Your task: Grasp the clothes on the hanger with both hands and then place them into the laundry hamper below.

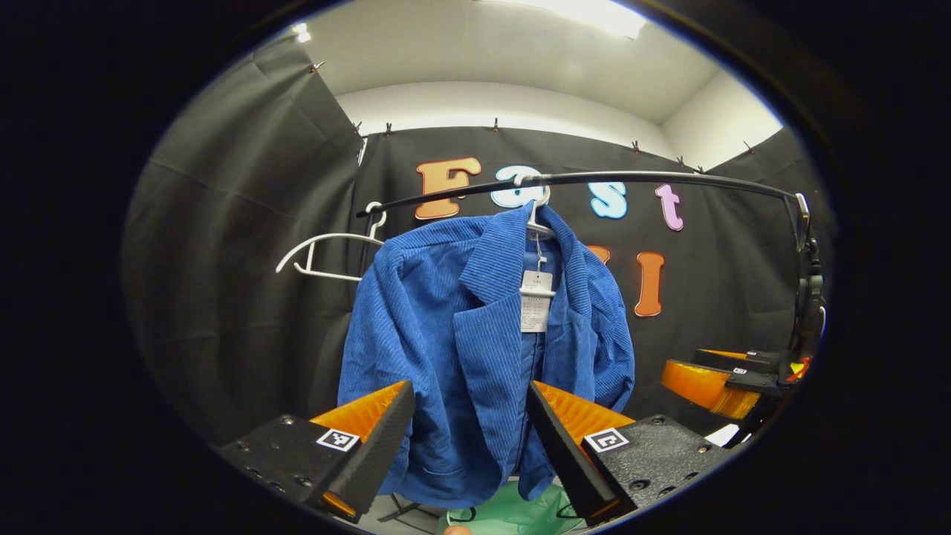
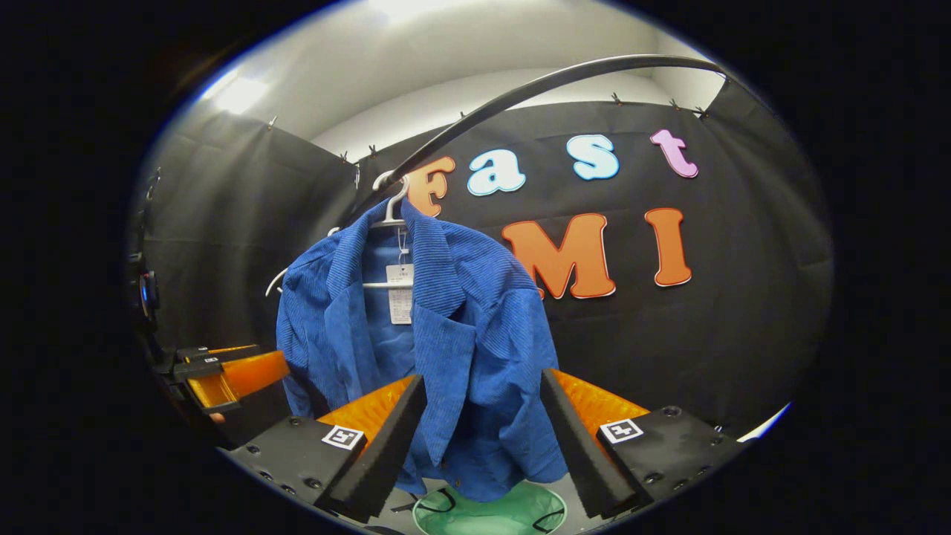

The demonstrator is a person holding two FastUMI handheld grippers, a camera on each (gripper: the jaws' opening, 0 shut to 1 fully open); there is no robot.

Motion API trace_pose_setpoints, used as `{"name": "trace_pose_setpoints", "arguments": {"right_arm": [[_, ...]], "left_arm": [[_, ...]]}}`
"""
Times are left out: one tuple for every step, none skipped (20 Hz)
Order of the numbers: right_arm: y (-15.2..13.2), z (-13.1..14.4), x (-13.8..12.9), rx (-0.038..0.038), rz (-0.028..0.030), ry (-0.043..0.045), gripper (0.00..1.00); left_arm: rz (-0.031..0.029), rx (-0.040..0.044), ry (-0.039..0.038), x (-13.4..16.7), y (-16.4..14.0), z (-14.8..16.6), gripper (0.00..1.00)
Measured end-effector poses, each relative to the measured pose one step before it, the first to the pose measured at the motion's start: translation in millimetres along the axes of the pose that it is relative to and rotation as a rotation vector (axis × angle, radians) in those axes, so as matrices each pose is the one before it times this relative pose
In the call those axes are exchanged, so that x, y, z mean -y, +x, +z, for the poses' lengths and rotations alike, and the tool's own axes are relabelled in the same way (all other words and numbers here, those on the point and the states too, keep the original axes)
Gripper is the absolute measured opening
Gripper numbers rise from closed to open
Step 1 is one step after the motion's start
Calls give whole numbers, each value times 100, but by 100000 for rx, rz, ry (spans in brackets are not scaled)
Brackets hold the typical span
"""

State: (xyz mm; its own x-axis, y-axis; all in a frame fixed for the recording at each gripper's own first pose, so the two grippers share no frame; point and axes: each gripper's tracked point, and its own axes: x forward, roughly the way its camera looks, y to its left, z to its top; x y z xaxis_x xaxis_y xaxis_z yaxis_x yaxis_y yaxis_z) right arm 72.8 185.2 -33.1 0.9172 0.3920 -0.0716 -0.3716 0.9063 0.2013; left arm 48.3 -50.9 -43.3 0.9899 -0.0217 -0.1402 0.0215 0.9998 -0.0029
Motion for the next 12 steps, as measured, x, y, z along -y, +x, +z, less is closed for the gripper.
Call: {"name": "trace_pose_setpoints", "arguments": {"right_arm": [[478, 4, -403, 64, 985, 353, 100], [502, 78, -337, 238, 714, 137, 100], [578, -3, -263, 192, 439, -48, 100], [620, 59, -304, 352, 661, -146, 93], [662, -66, -207, 188, 283, -139, 93], [582, -65, -200, -17, 297, -199, 100], [648, -109, -191, -189, 767, -180, 100], [622, -129, -213, -224, 336, 298, 99], [707, -151, -70, -348, 214, -63, 91], [617, -150, -263, -193, 1182, 23, 90], [642, -307, -56, -720, 121, 305, 85], [651, -357, -49, -912, 62, 123, 80]], "left_arm": [[-79, -408, -301, 177, 446, -127, 92], [176, -329, -102, 87, 473, -114, 92], [265, -337, 240, 58, 362, -55, 92], [189, -236, 281, 240, 583, -107, 95], [123, -296, 403, -22, 459, -75, 95], [180, -275, 375, 80, 540, -131, 95], [36, -218, 298, 122, 355, -32, 95], [-243, 51, 44, 179, 439, 29, 95], [-342, -148, -82, 199, 454, -121, 99], [-152, -548, 232, 151, 468, -123, 95], [155, -464, 380, 57, 563, -176, 95], [986, 109, 233, -24, 545, 94, 95]]}}
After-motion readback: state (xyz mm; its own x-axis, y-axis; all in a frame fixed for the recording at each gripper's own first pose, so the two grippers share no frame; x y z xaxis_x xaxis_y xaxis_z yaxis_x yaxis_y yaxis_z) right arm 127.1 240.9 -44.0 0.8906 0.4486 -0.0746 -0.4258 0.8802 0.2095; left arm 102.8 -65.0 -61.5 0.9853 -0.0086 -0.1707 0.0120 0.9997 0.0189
